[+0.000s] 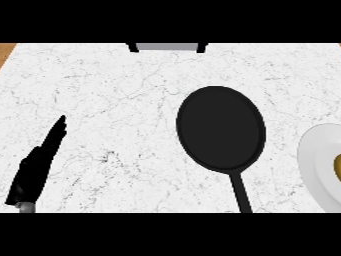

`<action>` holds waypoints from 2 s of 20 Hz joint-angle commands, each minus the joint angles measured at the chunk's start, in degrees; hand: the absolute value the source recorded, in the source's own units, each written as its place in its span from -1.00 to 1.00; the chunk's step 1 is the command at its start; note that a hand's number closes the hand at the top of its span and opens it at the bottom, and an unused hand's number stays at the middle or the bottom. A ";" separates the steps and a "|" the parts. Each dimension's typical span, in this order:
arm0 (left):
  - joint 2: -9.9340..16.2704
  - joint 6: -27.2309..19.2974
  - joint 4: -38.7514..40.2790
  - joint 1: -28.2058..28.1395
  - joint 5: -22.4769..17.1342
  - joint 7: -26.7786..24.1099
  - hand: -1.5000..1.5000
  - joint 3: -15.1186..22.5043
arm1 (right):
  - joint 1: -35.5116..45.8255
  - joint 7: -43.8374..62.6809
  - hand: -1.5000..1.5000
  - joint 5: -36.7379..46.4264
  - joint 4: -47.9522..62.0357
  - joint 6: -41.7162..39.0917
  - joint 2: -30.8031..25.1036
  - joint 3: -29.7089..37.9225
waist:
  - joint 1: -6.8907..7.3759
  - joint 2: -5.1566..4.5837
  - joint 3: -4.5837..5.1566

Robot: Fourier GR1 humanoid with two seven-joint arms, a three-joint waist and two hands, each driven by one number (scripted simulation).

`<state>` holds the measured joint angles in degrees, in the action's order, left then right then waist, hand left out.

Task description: Pick the lemon from the plate and place it in the pan

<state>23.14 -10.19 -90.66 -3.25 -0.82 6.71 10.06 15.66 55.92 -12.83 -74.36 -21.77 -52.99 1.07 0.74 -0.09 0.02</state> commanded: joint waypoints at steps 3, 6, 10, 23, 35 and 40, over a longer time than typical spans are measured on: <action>-0.45 1.44 1.53 1.12 0.71 -0.73 0.00 -1.49 | 4.97 6.49 -1.00 1.43 4.58 -5.35 0.67 -2.79 | 0.03 -0.03 0.00; -1.68 0.12 -0.40 2.52 2.28 3.06 0.00 -0.51 | 0.32 4.53 -1.00 3.75 3.96 -2.57 3.11 -4.99 | -0.49 0.04 -0.02; -2.19 0.71 -3.30 -2.41 1.98 1.77 0.00 -1.06 | 1.58 7.31 -1.00 4.29 3.48 -3.25 3.44 -5.53 | -0.29 0.14 -0.01; -3.75 3.97 -1.32 -0.99 3.38 2.11 0.00 -4.06 | 2.00 5.46 -1.00 7.18 8.64 -4.32 7.19 -3.90 | -0.39 0.06 -0.02; -6.17 5.17 -2.96 -1.00 6.65 2.54 0.00 -6.79 | -1.91 1.56 -1.00 14.92 7.65 -2.11 13.61 -2.79 | -0.61 0.12 -0.02; -5.46 7.80 -5.39 -2.54 6.00 3.63 0.00 -7.84 | -1.38 -7.86 1.00 19.65 15.54 2.20 16.43 -0.69 | -0.28 0.05 -0.05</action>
<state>16.82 -4.12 -93.66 -5.25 5.77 8.74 3.59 13.56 51.44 4.27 -64.60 -21.46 -39.73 -0.41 0.18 0.25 0.45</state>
